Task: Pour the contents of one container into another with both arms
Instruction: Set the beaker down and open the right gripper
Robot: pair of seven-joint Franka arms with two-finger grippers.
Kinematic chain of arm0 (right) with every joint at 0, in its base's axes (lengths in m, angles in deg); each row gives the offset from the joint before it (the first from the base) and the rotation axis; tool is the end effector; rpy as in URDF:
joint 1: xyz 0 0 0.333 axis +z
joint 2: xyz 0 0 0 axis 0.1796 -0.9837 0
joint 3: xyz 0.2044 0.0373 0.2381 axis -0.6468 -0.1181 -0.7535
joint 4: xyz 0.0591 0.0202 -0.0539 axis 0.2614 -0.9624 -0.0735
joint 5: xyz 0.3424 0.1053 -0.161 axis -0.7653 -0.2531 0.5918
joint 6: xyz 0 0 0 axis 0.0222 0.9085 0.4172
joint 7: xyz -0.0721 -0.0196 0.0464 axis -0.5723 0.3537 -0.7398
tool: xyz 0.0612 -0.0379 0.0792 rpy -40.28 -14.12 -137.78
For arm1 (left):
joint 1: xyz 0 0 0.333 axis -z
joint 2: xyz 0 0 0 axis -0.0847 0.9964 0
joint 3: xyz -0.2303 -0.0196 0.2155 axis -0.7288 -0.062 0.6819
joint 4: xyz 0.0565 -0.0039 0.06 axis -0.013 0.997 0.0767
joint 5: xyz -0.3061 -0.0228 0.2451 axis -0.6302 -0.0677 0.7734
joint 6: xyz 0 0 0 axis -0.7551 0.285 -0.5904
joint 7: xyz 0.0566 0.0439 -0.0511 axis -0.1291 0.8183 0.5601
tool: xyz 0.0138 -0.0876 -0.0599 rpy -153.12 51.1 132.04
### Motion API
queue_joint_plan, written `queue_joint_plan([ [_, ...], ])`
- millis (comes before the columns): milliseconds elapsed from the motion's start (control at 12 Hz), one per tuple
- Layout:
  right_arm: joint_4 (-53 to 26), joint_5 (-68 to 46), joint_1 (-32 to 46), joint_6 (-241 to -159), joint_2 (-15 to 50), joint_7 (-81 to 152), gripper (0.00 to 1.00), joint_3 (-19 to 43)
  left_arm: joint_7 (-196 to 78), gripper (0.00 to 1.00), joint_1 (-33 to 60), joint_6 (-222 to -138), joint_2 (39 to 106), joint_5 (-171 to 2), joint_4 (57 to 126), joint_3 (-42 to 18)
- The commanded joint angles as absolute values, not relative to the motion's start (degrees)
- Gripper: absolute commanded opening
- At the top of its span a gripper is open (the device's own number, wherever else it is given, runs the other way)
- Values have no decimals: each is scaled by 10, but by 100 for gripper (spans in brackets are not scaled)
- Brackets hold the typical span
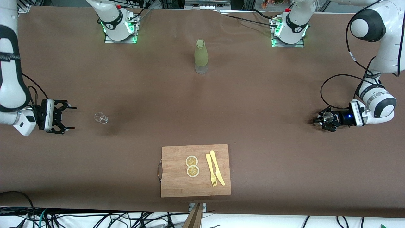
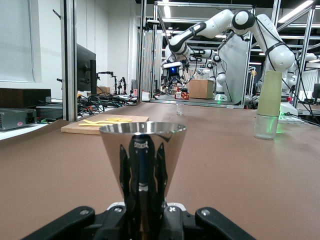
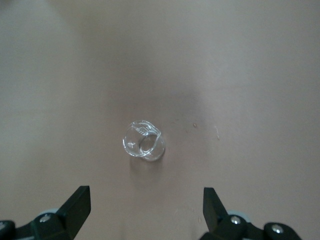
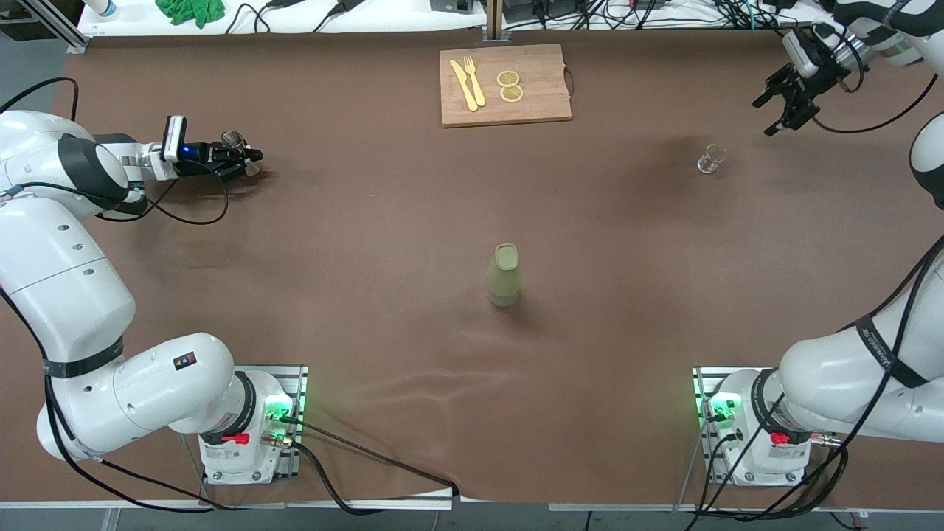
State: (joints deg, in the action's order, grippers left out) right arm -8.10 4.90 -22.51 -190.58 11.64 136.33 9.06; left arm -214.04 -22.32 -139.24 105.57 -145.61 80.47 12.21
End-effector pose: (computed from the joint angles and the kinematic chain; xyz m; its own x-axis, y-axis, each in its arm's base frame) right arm 0.6355 -0.1352 0.3031 0.1641 0.9207 0.3542 0.9712 -0.0878 -0.2217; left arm 0.5565 0.2187 0.0692 0.0507 -0.0680 0.9964 -0.9924 -0.1151 0.0427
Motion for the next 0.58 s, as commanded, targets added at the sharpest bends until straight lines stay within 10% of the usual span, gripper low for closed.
queue_joint_plan([
  [0, -131, 117, -186, -1924, 190, 1216, 100, 99, -2175, 0, -230, -1373, 1073, -1440, 779, 119],
  [499, -175, 265, -85, -1929, 295, 834, 100, 99, -2192, 0, -230, -1373, 1084, -1438, 776, 126],
])
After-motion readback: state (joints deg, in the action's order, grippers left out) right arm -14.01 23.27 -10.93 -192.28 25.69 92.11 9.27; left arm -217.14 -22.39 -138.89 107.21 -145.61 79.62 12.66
